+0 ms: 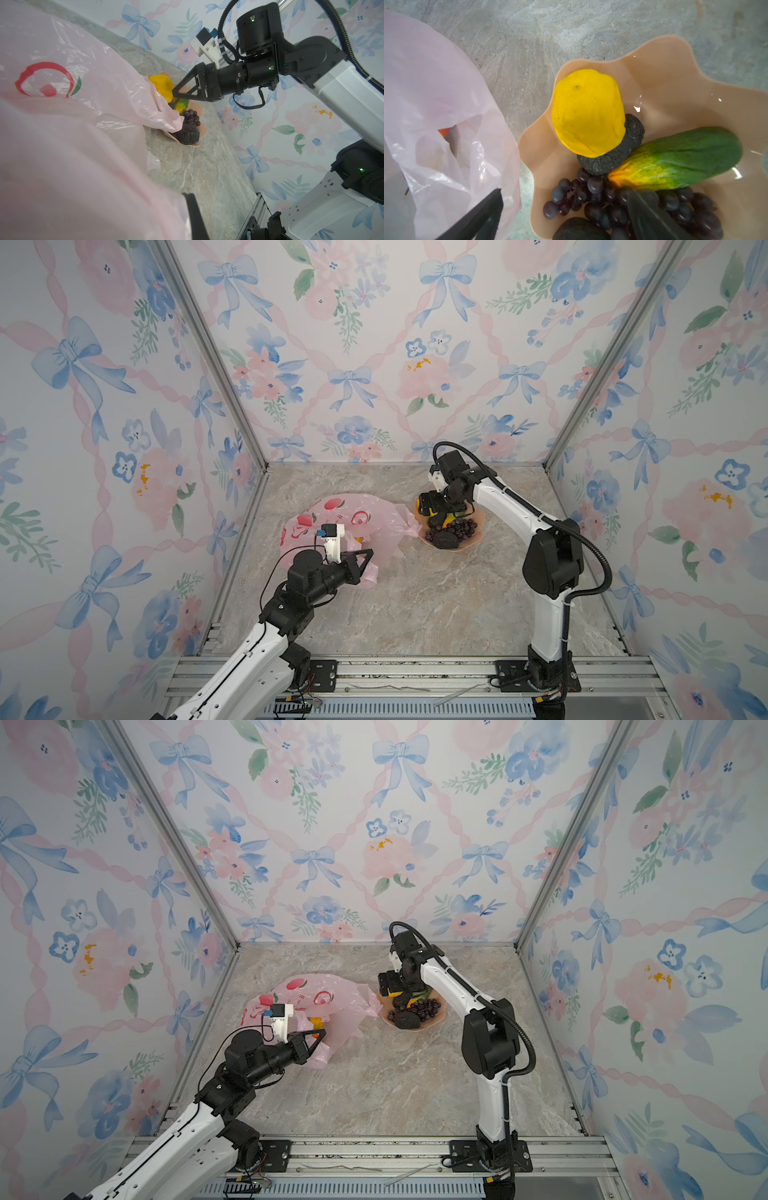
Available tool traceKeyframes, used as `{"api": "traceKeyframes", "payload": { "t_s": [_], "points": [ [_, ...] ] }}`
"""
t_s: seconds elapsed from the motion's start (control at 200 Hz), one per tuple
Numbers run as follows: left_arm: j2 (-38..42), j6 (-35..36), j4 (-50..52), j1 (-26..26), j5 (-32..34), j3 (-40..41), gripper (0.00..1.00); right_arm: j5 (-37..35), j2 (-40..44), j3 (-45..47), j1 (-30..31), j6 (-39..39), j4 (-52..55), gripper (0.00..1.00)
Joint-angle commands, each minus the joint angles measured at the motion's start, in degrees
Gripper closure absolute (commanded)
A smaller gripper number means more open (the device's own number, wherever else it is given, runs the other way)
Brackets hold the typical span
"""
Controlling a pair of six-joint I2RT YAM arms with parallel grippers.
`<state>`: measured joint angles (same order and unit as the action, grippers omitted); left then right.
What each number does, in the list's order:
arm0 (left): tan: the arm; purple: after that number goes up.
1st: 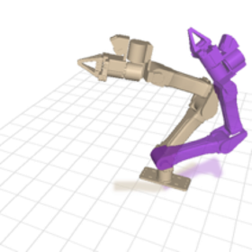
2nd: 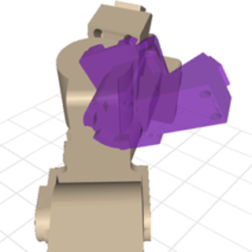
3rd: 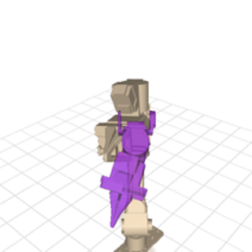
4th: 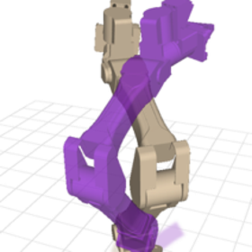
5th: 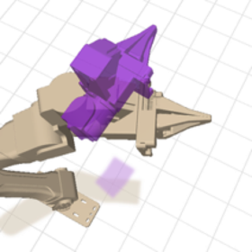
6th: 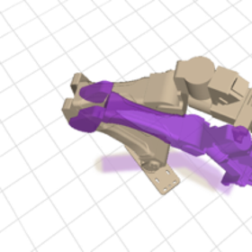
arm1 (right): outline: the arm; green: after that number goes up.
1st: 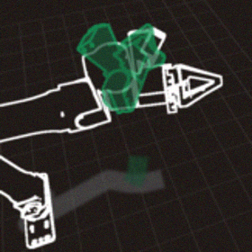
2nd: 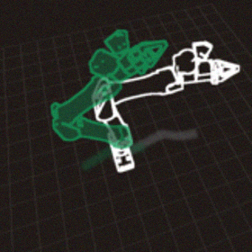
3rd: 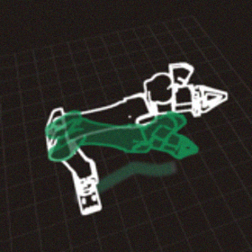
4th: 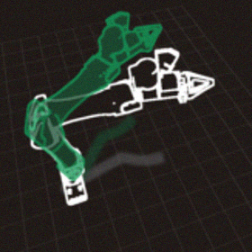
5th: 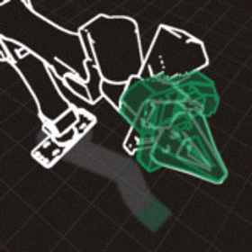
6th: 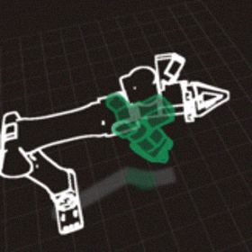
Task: Place the fruits into the plastic bag
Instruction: Pick up the fruit from the plate.
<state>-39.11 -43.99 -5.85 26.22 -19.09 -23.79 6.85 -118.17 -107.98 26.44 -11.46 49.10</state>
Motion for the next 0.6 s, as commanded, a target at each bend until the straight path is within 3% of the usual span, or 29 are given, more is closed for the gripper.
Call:
{"api": "traceKeyframes", "payload": {
  "t_s": [0.0, 0.595],
  "points": [
    [0.86, 1.05, 0.91, -0.45, -0.28, -1.11, 1.0, 0.05, -2.56, -4.12, -0.68, 1.01, 1.67, 0.04],
    [1.41, 0.74, 0.66, -0.51, -0.11, -0.33, 1.0, 1.32, -12.76, -13.22, -1.83, 1.44, 3.73, 0.04]
  ]
}}
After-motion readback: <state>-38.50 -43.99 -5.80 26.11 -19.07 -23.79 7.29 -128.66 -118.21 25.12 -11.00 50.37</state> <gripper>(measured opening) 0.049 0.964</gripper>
